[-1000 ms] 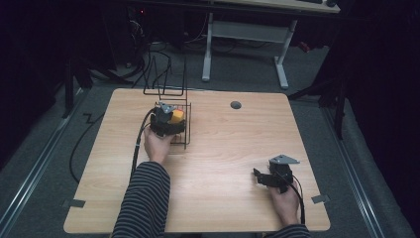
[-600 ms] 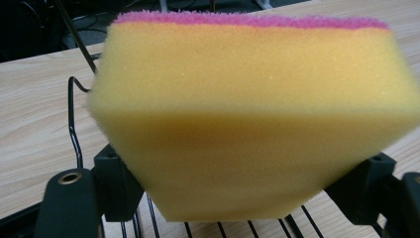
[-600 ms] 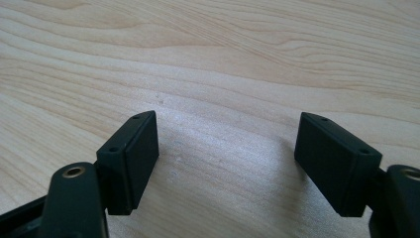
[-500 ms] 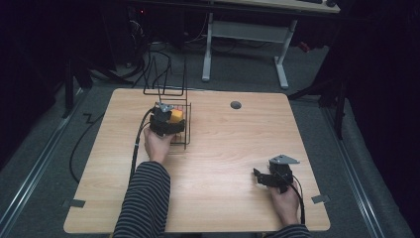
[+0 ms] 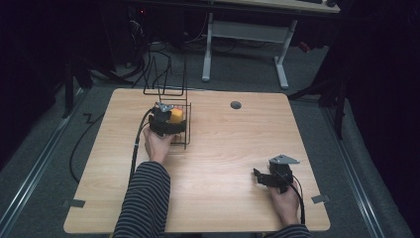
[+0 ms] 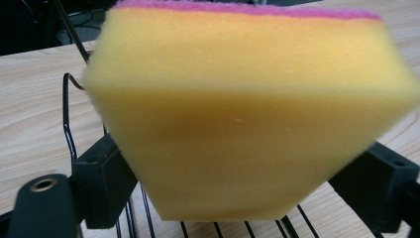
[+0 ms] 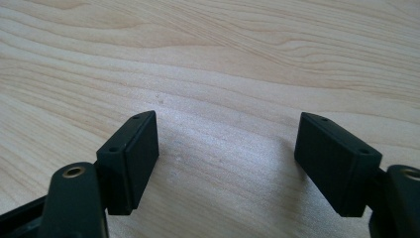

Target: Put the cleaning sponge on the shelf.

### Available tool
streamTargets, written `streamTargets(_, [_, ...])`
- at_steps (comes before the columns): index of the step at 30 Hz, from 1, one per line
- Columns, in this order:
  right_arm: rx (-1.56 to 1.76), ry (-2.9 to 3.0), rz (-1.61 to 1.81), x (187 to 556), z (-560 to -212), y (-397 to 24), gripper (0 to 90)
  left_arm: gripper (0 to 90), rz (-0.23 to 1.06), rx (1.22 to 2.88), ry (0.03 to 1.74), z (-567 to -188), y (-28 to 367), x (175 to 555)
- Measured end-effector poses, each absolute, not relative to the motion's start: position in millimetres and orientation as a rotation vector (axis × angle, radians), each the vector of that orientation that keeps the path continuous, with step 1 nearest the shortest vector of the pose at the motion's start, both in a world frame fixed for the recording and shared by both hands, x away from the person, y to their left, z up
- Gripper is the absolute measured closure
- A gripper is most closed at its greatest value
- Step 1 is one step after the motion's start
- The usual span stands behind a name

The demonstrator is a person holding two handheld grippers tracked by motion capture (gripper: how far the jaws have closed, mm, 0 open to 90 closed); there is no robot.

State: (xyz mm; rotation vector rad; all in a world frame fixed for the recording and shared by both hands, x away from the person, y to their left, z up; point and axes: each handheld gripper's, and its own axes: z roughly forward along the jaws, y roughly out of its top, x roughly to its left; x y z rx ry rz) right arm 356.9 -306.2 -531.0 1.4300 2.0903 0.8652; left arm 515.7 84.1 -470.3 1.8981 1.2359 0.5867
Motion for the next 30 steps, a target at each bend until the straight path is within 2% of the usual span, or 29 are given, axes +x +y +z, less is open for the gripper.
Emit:
streamTargets(10, [1.431,2.090,0.865,357,-531,-306,25.4,0.5,0.564,1.905,1.224,-469,86,512])
streamTargets(30, [1.432,2.091,0.866,357,-531,-306,25.3,0.0,0.542,1.894,1.166,-464,101,486])
